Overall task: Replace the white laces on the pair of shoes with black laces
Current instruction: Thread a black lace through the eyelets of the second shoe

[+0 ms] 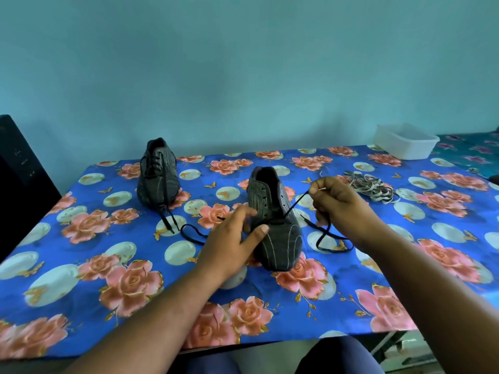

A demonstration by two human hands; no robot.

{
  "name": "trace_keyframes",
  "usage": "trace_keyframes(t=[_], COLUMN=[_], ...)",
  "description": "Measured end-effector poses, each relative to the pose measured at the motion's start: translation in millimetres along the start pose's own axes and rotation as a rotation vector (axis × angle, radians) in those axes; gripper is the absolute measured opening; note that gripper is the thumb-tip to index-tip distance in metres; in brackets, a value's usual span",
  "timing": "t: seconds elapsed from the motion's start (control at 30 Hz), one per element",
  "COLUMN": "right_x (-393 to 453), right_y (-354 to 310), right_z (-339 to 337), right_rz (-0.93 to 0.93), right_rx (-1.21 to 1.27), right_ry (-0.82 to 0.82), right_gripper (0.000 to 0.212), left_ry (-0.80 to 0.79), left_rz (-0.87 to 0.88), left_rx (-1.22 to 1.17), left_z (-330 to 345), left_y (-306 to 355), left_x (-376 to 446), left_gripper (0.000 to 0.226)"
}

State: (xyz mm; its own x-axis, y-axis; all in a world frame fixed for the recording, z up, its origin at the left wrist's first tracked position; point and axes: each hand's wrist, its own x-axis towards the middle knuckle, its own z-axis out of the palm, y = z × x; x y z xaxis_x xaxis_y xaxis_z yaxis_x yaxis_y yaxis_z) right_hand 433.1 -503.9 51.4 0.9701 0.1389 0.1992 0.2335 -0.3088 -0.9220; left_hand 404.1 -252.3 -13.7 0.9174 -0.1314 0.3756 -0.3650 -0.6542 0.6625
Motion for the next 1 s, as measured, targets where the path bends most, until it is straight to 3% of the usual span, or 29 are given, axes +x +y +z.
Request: trace_keyframes(t=[0.13,0.3,0.4,0.57,0.67,0.8,0.93,1.0], right_x=[-5,-12,-20,-23,-20,-14,3,14], right_y=[3,7,14,35,39,40,47,49], right_z=[-10,-15,-24,-39,-36,-31,-13,-4], right_rz=[0.017,-0.049,-0.054,-0.034,-0.042,0.046,-0.025,0.034], right_rx=[-0.027,-0.249,-0.313,-0.455,-0.418,-0.323,-0.764,-1.056], right_ry=[-0.024,-0.039,-0.049,-0.041,-0.059,-0.207,0.031,-0.01], right_gripper=[0.013,0.013,0.014,0.018,0.022,0.03,0.03,0.039], left_ry=[-0.019,-0.085,-0.045,-0.032,-0.076,-0.202,-0.307,-0.36], left_rz=[0.0,0.093,0.173,0.265,0.173,-0.145,-0.392,-0.392], left_rx=[0.008,0.17,0.245,0.439,0.437,0.072,-0.112,-0.13], left_z=[-5,-14,-22,-35,-35,-31,-26,-17], left_y=[-6,-10,-17,-36,-30,-11,25,33], left_x=[8,14,14,19,18,16,17,17], left_gripper=[0.017,0.02,0.028,0.018,0.022,0.049,0.084,0.096])
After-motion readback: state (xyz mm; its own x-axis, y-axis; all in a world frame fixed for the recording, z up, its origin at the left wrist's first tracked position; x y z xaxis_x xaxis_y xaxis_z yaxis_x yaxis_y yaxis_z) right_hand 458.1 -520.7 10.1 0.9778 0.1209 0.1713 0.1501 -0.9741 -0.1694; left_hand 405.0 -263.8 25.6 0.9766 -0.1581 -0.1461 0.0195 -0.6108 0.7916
